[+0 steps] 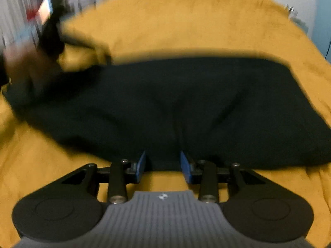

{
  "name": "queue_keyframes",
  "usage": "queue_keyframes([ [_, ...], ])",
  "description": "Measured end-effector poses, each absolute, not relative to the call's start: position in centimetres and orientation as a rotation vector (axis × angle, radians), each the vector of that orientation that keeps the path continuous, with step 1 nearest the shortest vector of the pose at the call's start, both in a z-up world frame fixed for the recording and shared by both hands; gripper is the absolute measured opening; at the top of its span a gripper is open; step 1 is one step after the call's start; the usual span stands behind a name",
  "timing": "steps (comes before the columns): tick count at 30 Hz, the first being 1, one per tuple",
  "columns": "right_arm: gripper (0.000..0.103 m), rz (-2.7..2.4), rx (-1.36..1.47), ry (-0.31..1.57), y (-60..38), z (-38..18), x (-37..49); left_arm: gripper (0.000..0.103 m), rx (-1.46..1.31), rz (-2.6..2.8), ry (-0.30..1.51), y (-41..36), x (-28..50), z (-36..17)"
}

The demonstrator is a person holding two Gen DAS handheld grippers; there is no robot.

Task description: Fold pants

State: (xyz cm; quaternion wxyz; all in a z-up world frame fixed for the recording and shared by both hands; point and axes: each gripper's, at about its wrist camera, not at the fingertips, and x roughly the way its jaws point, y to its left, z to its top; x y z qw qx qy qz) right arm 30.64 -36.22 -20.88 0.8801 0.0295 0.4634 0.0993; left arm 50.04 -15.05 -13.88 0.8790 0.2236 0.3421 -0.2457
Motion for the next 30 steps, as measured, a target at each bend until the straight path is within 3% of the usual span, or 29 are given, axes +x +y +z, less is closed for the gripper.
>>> queue_keyframes([
  [4, 0.033, 0.198, 0.129, 0.980, -38.5, -18.6, 28.3, 0.011, 0.358, -0.621, 0.669, -12.0, 44.8, -10.1],
  [6, 0.034, 0.200, 0.184, 0.928, -39.5, -17.6, 27.7, 0.011, 0.297, -0.678, 0.672, -11.2, 41.5, -9.8],
  [11, 0.034, 0.191, 0.213, 0.820, -38.1, -16.2, 29.8, 0.011, 0.257, -0.727, 0.679, -12.6, 35.7, -12.8],
  [16, 0.034, 0.295, 0.171, 0.749, -32.5, -16.5, 32.4, 0.010, 0.269, -0.792, 0.825, -14.5, 33.2, -16.5],
  [22, 0.037, 0.353, -0.059, 0.940, -27.5, -20.2, 31.4, 0.009, 0.189, -0.863, 0.934, -11.9, 31.7, -16.3],
  [26, 0.036, 0.360, -0.072, 1.054, -27.9, -18.6, 29.4, 0.014, 0.099, -0.810, 0.929, -7.6, 30.2, -14.9],
  [30, 0.036, 0.349, -0.075, 0.947, -27.5, -15.6, 29.3, 0.021, -0.023, -0.655, 0.886, -2.2, 30.3, -13.7],
])
